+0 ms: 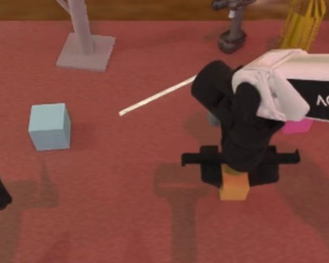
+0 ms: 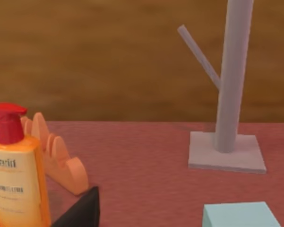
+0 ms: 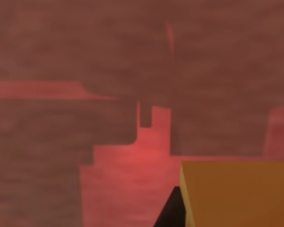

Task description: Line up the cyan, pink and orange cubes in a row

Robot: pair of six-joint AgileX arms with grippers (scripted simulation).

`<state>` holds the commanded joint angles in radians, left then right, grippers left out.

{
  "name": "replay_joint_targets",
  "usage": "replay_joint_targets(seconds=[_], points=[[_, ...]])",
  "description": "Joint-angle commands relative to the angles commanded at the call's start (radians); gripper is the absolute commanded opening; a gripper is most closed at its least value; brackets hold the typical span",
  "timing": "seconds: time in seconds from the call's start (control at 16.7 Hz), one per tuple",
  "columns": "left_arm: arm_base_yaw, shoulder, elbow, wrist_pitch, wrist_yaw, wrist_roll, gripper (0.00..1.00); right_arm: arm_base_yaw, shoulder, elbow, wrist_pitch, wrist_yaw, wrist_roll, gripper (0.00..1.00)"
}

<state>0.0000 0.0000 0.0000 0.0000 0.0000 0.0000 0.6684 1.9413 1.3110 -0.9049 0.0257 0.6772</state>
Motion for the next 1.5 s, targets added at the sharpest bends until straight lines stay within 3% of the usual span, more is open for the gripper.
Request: replay_joint_targets(seconds=[0.36,1.14,1.5], points=[[0.000,0.000,0.000,0.000,0.000,0.000,1.00,0.005,0.023,-0.045,0.059,0.001,0.000,0.00],[0.000,0.000,0.000,0.000,0.000,0.000,1.00,0.005,0.023,-0.045,0.059,0.001,0.000,0.98],[0.000,0.000,0.000,0.000,0.000,0.000,1.00,0.005,0.023,-0.045,0.059,0.001,0.000,1.00]])
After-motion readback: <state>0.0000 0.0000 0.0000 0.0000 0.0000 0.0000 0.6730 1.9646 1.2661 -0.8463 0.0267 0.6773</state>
